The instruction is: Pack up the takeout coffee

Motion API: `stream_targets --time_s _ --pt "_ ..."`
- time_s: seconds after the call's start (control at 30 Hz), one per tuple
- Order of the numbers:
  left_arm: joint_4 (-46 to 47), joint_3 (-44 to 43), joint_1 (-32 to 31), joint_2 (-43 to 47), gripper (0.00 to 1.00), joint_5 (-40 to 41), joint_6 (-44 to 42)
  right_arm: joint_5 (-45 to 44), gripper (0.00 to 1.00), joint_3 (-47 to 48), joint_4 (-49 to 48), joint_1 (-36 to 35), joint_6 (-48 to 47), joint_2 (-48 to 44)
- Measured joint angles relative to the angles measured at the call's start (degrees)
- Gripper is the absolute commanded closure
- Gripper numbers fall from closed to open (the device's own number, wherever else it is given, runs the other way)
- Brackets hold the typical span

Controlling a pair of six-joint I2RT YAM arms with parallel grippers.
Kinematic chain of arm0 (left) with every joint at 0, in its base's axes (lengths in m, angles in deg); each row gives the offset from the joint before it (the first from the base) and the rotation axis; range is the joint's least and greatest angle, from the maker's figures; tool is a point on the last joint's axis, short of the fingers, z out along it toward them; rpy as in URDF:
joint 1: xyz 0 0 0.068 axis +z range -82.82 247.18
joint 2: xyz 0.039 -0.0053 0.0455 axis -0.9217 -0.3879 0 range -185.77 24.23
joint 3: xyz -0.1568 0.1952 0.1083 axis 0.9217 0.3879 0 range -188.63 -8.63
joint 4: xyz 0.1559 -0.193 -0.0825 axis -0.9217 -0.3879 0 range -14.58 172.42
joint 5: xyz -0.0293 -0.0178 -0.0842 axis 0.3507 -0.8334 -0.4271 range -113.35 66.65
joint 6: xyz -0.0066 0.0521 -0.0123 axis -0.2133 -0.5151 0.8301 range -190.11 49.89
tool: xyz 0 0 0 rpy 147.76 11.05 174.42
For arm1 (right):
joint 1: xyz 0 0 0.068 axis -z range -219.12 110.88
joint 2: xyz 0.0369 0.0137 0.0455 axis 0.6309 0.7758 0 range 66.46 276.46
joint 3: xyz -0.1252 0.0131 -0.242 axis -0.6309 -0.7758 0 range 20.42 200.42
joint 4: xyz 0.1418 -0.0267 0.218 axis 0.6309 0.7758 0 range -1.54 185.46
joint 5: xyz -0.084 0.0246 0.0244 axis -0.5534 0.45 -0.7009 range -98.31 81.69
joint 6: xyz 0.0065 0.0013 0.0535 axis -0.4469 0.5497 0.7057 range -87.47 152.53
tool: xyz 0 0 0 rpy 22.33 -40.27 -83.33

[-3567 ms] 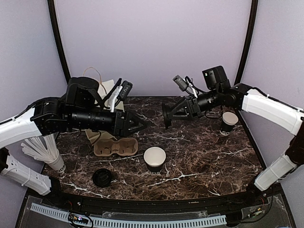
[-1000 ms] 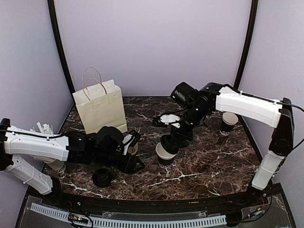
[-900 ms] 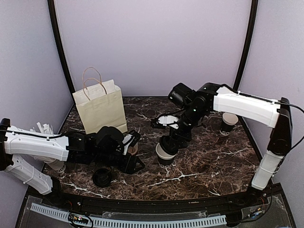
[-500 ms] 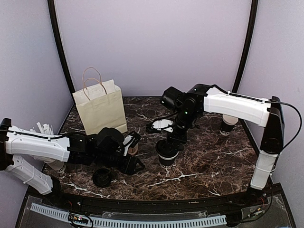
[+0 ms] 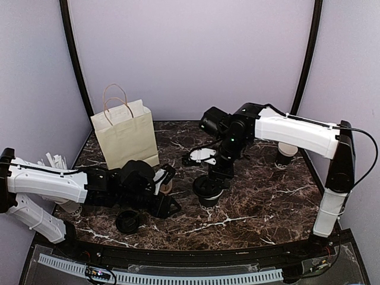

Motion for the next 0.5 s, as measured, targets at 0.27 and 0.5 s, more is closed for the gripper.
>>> stream_targets --time_s 0.27,0.5 --pt "2.0 -0.6 0.0 1.4 0.35 2.2 -0.3 -0.2 0.12 0.0 -0.1 -0.1 -0.1 -2.9" --pt "1.8 -8.4 0.3 -2.0 0.40 4.7 0.1 3.2 0.09 -12.2 -5.3 3.1 -1.0 -15.8"
